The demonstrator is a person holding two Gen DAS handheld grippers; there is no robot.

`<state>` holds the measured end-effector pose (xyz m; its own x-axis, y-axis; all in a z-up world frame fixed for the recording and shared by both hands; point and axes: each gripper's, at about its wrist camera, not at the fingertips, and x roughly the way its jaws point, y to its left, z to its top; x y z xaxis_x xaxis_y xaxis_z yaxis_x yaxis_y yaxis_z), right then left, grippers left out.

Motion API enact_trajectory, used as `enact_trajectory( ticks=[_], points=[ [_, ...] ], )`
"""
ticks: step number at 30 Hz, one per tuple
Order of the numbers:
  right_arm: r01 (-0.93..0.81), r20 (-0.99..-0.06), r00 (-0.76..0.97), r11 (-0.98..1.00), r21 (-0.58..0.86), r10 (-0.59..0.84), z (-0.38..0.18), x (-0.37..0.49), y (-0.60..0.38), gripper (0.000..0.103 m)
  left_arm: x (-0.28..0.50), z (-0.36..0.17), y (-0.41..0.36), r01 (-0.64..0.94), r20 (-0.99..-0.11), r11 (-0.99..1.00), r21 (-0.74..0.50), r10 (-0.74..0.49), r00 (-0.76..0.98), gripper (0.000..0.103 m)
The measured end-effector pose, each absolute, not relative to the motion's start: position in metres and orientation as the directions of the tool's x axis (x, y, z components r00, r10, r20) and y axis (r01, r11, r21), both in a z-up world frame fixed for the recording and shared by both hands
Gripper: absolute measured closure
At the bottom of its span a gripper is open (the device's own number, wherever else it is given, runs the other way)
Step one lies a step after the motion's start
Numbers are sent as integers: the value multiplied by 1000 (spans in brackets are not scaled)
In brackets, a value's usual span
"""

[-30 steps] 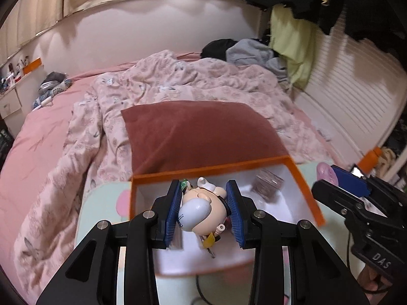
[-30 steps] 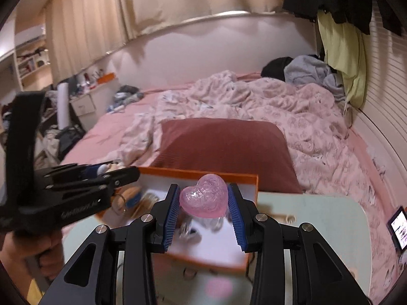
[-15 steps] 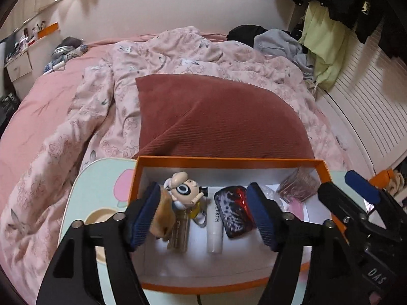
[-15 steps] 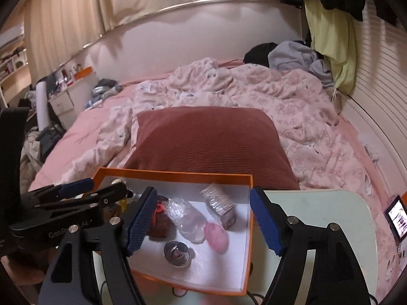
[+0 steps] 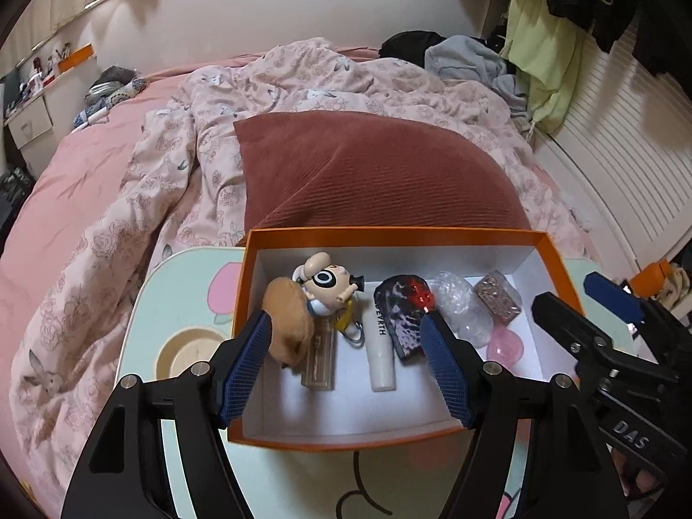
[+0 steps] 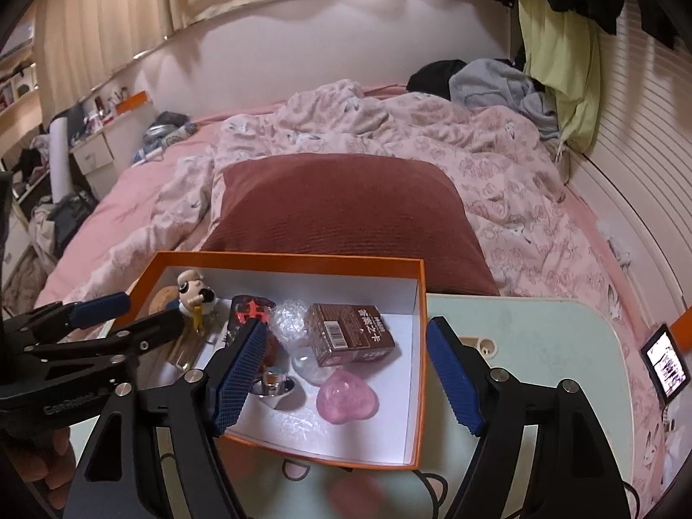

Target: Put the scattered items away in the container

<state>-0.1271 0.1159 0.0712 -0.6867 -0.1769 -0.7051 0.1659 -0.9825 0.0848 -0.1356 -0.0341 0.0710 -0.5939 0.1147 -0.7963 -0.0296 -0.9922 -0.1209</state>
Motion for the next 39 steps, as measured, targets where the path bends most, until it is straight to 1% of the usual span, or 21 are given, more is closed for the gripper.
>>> enact_trajectory(
  ticks=[7,10,14,16,19,21,25,26,27,29,31,32,39],
  points=[
    [189,-689,-692,-975,116,-216,80,-94,118,27,-104,87,-34,-38,-756,-994,-103,103,-647,31],
    [210,-702,-676,-972,107,-223,76,-67,121,27,-79,87,-30,-58,-742,-994,-92,107,-662,31],
    [227,-741,-636,-970,87,-215,58,-33,127,26,-40,67,-19,-66,-741,-994,-92,112,-662,31],
    [220,-754,-630,-974,54,-184,47,-18,128,26,-24,55,-12,-66,-750,-995,-77,101,-653,31],
    [197,-770,-627,-980,-10,-118,29,3,130,26,-7,37,-2,-49,-753,-999,1,31,-657,31],
    [177,-782,-616,-984,-16,-98,19,10,134,26,0,26,0,-34,-758,-999,28,1,-652,31],
    [159,-818,-570,-987,-10,-83,3,11,138,25,0,6,-8,-19,-791,-999,-27,33,-611,31],
    [150,-820,-568,-989,-16,-73,1,10,139,19,-2,4,-10,-12,-795,-999,-42,41,-606,25],
    [146,-818,-571,-989,-21,-67,0,11,139,17,-3,4,-13,2,-796,-999,-48,37,-605,20],
    [150,-816,-574,-988,-24,-67,-2,13,138,8,-4,2,-16,17,-791,-999,-42,23,-611,18],
    [149,-818,-572,-988,-28,-63,-3,14,136,3,-4,-2,-15,7,-791,-999,-45,32,-611,3],
    [146,-819,-570,-989,-28,-62,-3,13,137,2,-4,-3,-13,0,-794,-999,-45,36,-607,0],
    [142,-822,-567,-990,-25,-60,-3,11,137,1,-2,-2,-12,-9,-793,-999,-48,44,-608,0]
  ],
)
